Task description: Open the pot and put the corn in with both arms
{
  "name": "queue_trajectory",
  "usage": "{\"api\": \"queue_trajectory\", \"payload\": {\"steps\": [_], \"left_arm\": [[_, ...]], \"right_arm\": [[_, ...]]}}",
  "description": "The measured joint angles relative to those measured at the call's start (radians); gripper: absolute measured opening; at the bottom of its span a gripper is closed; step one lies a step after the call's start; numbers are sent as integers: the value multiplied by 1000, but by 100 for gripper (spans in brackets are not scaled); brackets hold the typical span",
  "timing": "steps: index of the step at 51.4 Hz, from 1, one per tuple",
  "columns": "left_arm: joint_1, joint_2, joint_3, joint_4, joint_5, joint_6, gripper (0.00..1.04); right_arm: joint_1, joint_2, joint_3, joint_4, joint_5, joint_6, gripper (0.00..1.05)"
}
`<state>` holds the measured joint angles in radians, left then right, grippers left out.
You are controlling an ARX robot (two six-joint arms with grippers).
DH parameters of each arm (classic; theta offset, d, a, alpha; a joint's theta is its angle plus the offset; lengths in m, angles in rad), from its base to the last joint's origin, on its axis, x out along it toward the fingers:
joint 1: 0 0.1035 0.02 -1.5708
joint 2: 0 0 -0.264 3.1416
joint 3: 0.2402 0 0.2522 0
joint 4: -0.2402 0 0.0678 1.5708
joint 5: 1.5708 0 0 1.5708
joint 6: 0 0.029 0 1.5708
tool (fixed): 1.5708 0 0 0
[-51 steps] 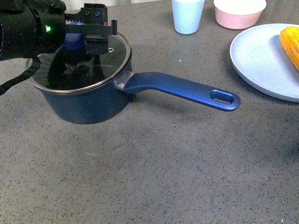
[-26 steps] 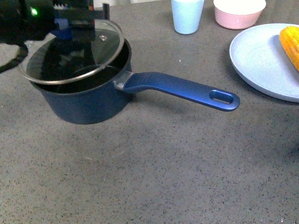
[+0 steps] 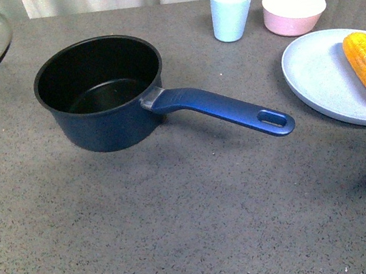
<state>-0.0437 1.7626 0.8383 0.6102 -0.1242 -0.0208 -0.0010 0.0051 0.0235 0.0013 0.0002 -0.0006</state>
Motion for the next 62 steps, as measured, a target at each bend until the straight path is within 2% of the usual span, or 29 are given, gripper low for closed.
{"api": "queue_trajectory", "payload": {"steps": [9,14,27,62], "left_arm": [[87,53,-66,103,0,12,61],[103,116,-99,169,-5,18,61],[81,251,-138,303,-31,22,61],[23,394,-155,428,-57,-16,61]], "right_arm": [[0,0,0,0,0,0,96],[0,0,0,0,0,0,96],[0,0,0,0,0,0,96],[0,0,0,0,0,0,96]]}}
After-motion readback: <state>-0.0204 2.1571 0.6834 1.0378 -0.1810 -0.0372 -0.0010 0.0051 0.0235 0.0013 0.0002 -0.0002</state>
